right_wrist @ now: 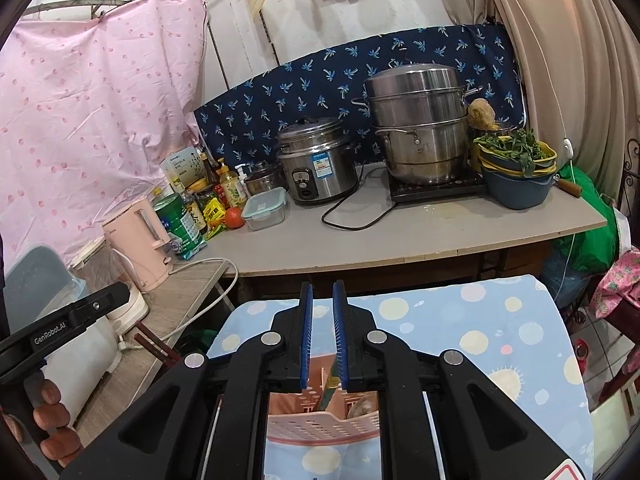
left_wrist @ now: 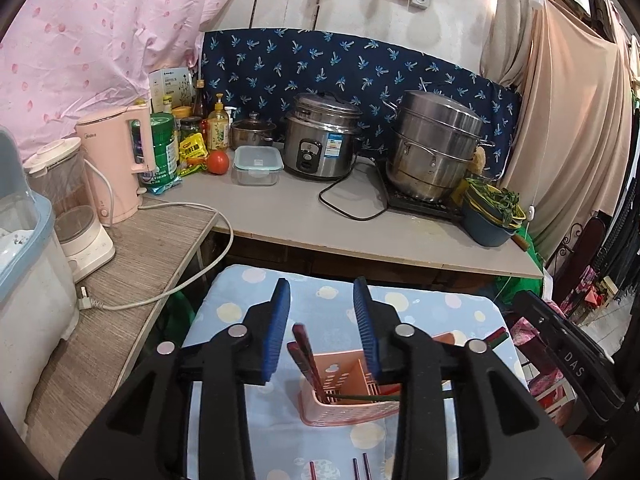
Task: Organize utensils
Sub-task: 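Lower the chopsticks into the pink basket and open both grippers, then move both open grippers back over the remaining chopsticks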
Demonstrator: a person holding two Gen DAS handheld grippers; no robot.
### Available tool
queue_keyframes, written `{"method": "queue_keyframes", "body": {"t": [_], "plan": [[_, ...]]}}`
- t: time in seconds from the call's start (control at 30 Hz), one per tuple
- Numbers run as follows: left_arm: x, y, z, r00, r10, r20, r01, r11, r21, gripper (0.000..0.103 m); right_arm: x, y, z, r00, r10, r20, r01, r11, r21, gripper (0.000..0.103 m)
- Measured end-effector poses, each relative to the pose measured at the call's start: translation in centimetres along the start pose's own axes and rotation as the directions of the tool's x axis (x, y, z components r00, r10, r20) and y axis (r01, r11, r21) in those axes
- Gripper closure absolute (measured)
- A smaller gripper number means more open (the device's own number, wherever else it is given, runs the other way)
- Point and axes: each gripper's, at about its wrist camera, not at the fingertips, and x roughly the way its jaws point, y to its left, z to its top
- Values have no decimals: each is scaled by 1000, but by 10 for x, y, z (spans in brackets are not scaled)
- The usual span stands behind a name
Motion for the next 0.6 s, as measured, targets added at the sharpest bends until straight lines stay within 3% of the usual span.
{"method": "queue_keyframes", "body": {"t": [0.27, 0.6], "plan": [[-13, 4, -6, 1000, 5, 6, -5, 1000, 0, 69, -19, 1, -10, 1000, 9, 0, -9, 1000, -5, 91], [-28, 10, -34, 1000, 13, -28, -13, 1000, 1, 69, -47, -3, -47, 999, -1, -40, 0, 1000, -12, 91]]}}
